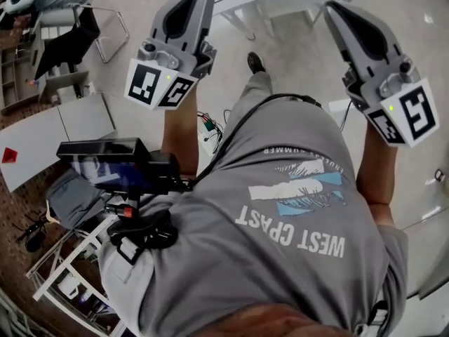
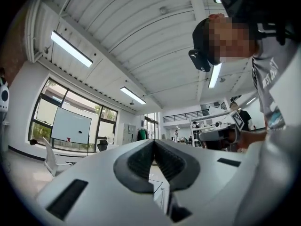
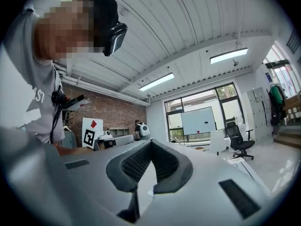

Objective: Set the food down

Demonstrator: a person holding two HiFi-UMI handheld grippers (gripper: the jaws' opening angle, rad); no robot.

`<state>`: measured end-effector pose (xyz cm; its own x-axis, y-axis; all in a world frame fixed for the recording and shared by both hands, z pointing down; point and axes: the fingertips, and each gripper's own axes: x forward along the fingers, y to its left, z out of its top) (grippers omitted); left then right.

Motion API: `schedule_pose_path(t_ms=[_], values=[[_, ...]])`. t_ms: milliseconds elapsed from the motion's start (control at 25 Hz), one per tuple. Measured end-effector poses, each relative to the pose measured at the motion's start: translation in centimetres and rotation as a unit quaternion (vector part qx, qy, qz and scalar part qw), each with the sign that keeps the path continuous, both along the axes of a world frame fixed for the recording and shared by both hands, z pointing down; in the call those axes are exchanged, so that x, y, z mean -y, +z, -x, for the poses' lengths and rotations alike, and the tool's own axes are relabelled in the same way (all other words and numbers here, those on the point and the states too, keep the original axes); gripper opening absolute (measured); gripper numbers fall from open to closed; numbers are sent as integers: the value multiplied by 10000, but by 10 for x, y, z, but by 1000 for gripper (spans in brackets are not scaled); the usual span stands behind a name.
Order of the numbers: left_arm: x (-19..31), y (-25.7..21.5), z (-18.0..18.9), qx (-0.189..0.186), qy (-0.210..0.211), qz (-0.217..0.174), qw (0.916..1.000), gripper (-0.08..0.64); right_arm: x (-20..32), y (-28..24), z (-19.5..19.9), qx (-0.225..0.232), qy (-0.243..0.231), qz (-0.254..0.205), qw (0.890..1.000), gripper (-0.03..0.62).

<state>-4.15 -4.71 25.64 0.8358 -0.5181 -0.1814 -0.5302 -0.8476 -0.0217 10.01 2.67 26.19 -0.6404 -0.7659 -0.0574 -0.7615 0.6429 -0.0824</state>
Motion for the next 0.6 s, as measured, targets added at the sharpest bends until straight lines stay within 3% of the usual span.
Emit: schedule_pose_path(t_ms=[320, 600], values=[[-26, -9, 37, 56, -417, -109, 9991, 8, -3, -8, 19, -3, -283, -16, 9996, 6], [-39, 21, 84, -33, -409, -112, 9991, 8, -12, 17, 57, -85, -190, -103, 9997, 6]])
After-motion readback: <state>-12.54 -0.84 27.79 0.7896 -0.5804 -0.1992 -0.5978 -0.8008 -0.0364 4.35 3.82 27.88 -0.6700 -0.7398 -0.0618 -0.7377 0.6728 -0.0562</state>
